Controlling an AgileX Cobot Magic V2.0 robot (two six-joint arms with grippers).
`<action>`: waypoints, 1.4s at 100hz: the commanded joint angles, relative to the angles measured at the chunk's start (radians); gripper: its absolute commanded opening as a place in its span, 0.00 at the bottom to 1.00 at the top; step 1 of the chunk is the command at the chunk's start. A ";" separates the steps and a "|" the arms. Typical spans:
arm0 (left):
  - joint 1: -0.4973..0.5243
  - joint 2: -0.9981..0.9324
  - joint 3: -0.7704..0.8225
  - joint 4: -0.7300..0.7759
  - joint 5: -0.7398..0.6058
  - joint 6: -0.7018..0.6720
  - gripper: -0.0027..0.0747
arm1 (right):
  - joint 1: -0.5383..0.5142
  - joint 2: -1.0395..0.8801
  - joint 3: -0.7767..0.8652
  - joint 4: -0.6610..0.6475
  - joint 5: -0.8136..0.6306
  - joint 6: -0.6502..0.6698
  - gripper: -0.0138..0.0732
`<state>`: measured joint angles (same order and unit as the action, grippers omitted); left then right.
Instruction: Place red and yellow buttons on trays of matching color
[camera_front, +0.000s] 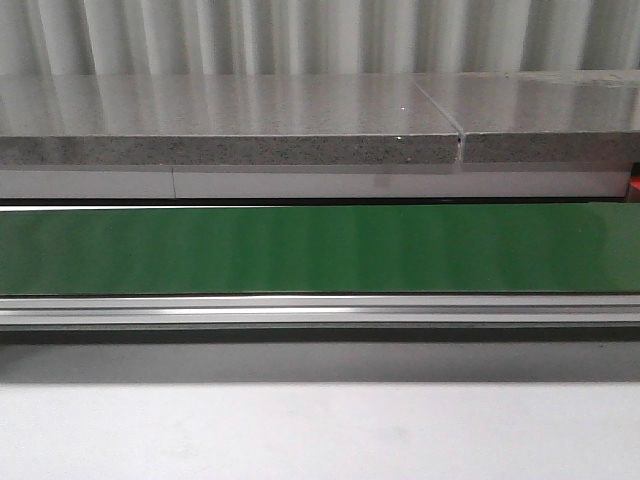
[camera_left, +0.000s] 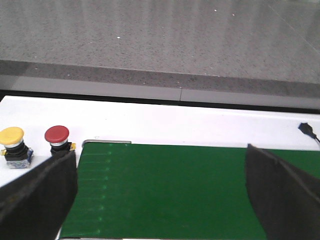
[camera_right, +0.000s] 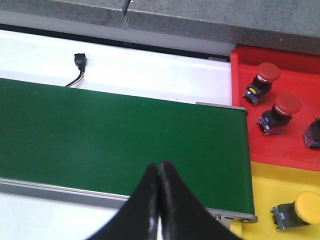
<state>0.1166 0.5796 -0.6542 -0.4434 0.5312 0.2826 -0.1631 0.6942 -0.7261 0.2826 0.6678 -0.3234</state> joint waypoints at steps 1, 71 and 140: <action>0.031 0.084 -0.079 -0.011 -0.081 -0.065 0.86 | 0.002 -0.005 -0.025 0.006 -0.069 -0.009 0.08; 0.203 0.855 -0.474 -0.054 -0.030 -0.170 0.86 | 0.002 -0.005 -0.025 0.006 -0.070 -0.009 0.08; 0.203 1.145 -0.554 -0.057 -0.134 -0.198 0.86 | 0.002 -0.005 -0.025 0.006 -0.070 -0.009 0.08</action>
<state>0.3169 1.7465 -1.1639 -0.4729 0.4500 0.0951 -0.1631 0.6942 -0.7261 0.2826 0.6662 -0.3234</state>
